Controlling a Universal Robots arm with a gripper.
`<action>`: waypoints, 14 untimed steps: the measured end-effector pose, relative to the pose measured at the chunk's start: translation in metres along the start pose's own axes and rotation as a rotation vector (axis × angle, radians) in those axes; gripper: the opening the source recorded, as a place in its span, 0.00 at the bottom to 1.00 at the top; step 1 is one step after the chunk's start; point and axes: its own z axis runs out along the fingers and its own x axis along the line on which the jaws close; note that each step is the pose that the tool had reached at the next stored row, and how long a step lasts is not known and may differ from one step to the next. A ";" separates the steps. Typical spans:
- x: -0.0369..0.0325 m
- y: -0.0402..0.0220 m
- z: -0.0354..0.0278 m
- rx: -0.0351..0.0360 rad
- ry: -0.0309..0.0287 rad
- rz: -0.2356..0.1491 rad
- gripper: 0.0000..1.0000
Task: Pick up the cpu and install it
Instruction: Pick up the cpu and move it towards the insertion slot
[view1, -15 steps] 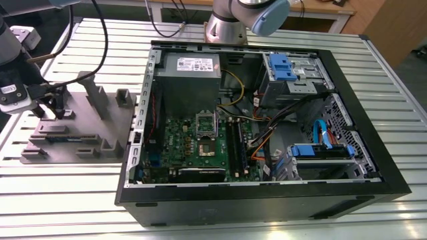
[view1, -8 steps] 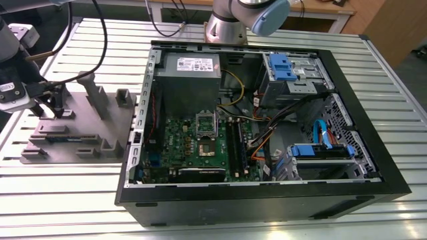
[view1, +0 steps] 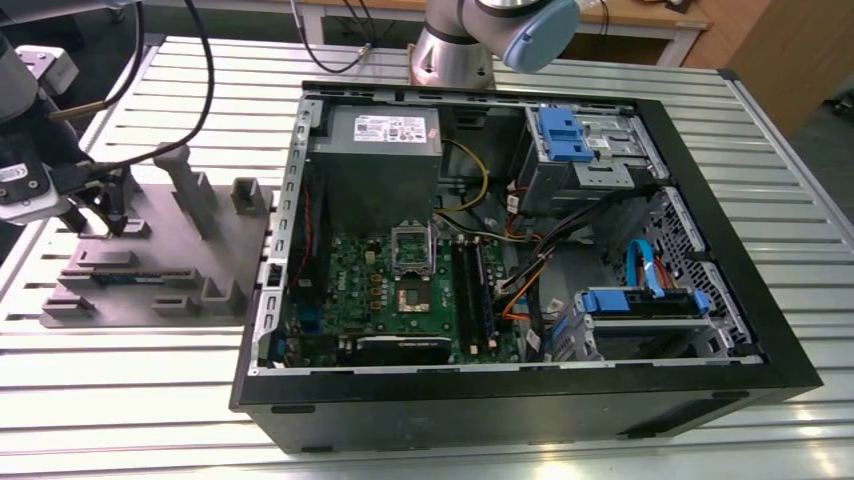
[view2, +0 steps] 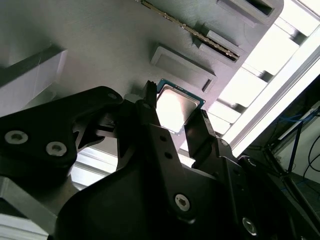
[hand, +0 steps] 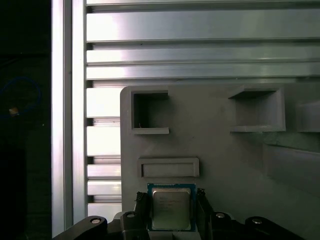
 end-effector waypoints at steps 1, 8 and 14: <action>0.0000 0.0000 -0.0002 0.0000 0.0000 0.000 0.47; 0.0000 0.0001 -0.0022 0.0000 0.0000 0.000 0.47; 0.0000 0.0001 -0.0035 0.0000 0.0000 0.000 0.47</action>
